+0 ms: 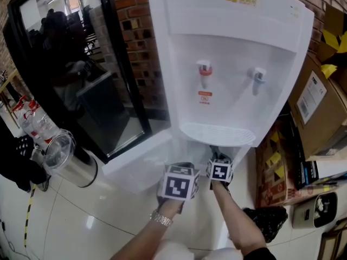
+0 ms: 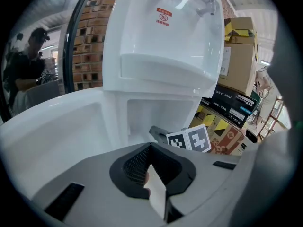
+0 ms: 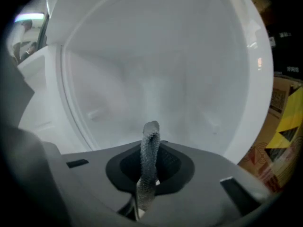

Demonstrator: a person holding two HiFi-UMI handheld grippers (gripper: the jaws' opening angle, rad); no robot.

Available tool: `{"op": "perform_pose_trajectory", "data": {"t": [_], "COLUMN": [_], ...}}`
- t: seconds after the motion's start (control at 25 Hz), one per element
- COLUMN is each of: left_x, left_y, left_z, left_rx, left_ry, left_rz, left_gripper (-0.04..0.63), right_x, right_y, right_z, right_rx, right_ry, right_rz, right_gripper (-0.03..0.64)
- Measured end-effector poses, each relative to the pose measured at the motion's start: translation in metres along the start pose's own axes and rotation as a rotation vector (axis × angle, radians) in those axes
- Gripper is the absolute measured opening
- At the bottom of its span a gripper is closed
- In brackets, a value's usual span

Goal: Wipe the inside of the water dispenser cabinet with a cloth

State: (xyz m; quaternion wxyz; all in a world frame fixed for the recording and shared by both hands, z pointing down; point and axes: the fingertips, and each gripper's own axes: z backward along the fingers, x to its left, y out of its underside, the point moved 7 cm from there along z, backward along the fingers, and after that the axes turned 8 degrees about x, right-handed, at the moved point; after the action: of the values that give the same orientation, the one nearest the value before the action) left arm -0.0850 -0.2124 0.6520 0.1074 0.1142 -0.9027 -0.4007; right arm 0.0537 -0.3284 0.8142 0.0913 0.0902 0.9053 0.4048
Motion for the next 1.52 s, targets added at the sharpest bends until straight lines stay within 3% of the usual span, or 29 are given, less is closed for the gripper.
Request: {"op": "perform_pose_trajectory", "data": {"t": [0.16, 0.28, 0.36, 0.6, 0.68, 0.76, 0.88, 1.04, 1.12, 1.2, 1.32, 1.44, 1.52], "left_x": [0.001, 0.005, 0.006, 0.006, 0.003, 0.0, 0.001, 0.008, 0.009, 0.011, 0.011, 0.009, 0.004], "left_y": [-0.001, -0.001, -0.001, -0.004, -0.005, -0.005, -0.004, -0.002, -0.001, -0.002, -0.002, -0.004, -0.006], "left_z": [0.002, 0.008, 0.011, 0.014, 0.012, 0.009, 0.009, 0.011, 0.013, 0.014, 0.015, 0.013, 0.009], "left_rx": [-0.007, -0.016, -0.023, -0.045, -0.043, -0.042, -0.039, -0.038, -0.038, -0.041, -0.046, -0.05, -0.05], "left_ry": [0.003, 0.012, 0.015, 0.027, 0.037, 0.043, 0.041, 0.028, 0.027, 0.026, 0.034, 0.042, 0.051], "left_rz": [0.004, 0.016, 0.019, 0.024, 0.02, 0.015, 0.014, 0.023, 0.024, 0.026, 0.034, 0.036, 0.03], "left_gripper": [0.0, 0.0, 0.002, 0.002, 0.002, 0.002, 0.001, 0.0, 0.001, 0.002, 0.002, 0.002, 0.0], "right_x": [0.049, 0.068, 0.052, -0.036, -0.038, -0.023, 0.017, 0.07, 0.078, 0.065, 0.015, -0.03, -0.038], "right_y": [0.008, 0.017, 0.026, 0.042, 0.039, 0.029, 0.017, 0.021, 0.025, 0.039, 0.047, 0.048, 0.04], "right_z": [-0.007, -0.014, -0.024, -0.022, -0.014, -0.008, -0.007, -0.018, -0.023, -0.035, -0.039, -0.028, -0.02], "right_rx": [0.036, 0.043, 0.077, 0.118, 0.087, 0.038, -0.034, -0.022, 0.003, 0.071, 0.135, 0.131, 0.083], "right_ry": [-0.172, -0.211, -0.151, 0.134, 0.154, 0.111, -0.028, -0.237, -0.27, -0.231, -0.048, 0.121, 0.136], "right_rz": [0.057, 0.124, 0.126, -0.046, -0.07, -0.054, 0.015, 0.133, 0.163, 0.167, 0.096, 0.009, -0.031], "right_gripper": [0.02, 0.02, 0.02, 0.02, 0.02, 0.02, 0.02, 0.02, 0.02, 0.02, 0.02, 0.02, 0.02]}}
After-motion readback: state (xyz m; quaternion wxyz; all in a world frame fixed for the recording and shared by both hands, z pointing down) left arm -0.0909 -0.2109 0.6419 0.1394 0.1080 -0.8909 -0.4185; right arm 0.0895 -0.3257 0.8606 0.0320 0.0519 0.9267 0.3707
